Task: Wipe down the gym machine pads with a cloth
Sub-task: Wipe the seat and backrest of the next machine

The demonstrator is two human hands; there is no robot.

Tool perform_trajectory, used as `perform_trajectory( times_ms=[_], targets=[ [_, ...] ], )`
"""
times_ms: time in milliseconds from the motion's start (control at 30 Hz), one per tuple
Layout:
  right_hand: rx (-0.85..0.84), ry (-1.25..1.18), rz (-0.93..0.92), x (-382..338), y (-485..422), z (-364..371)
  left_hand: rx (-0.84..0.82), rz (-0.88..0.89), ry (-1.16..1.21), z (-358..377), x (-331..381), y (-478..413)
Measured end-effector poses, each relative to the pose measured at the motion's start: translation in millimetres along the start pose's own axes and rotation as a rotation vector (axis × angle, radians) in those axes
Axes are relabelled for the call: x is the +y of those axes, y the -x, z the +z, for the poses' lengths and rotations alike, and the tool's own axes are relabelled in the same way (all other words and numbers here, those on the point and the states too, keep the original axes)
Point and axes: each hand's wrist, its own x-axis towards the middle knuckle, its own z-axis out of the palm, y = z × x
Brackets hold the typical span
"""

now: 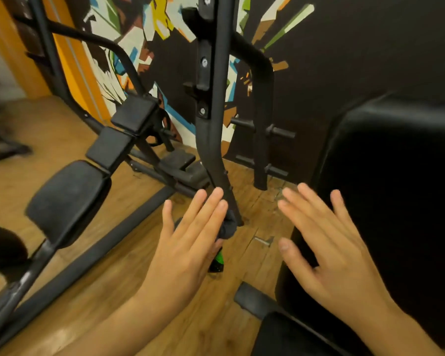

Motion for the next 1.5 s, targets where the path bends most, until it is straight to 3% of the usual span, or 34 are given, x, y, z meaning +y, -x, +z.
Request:
perform_trajectory(
  times_ms=[200,333,500,633,767,900,1133,1233,1400,1500],
  targets=[
    [-0.32,-0.664,0.402,-61,-47,-80,-0.131,-0.176,0.33,-107,48,-53],
    [-0.279,-0.874,0.492,-92,-68,-133,-0.194,-0.184,0.581,-167,82,-81],
    [-0.221,-0.925,0.604,-104,-73,-178,-0.3,-0.201,0.798,-215,105,-98],
    [-0.15,-0.933,0.664,-102,-74,-209,-0.334,-0.421,1.029,-240,114,-101],
    [-0.095,-0.977,0.702,-94,-78,-232,-0.286,-0.626,1.109,-248,115,-109],
    [-0.076,-1.142,0.861,-92,-80,-233,-0.224,-0.761,1.164,-249,118,-117],
    [-0.193,-1.023,0.748,-107,-112,-236,-0.426,-0.684,1.18,-265,121,-123],
    [-0.254,-1.043,0.711,-114,-130,-236,-0.354,-0.603,1.301,-274,126,-120],
    [-0.276,-1.317,0.799,-128,-119,-222,-0.036,-0.692,1.452,-284,118,-112],
    [-0.355,-1.472,0.787,-145,-97,-204,0.004,-0.693,1.415,-293,111,-108]
  ],
)
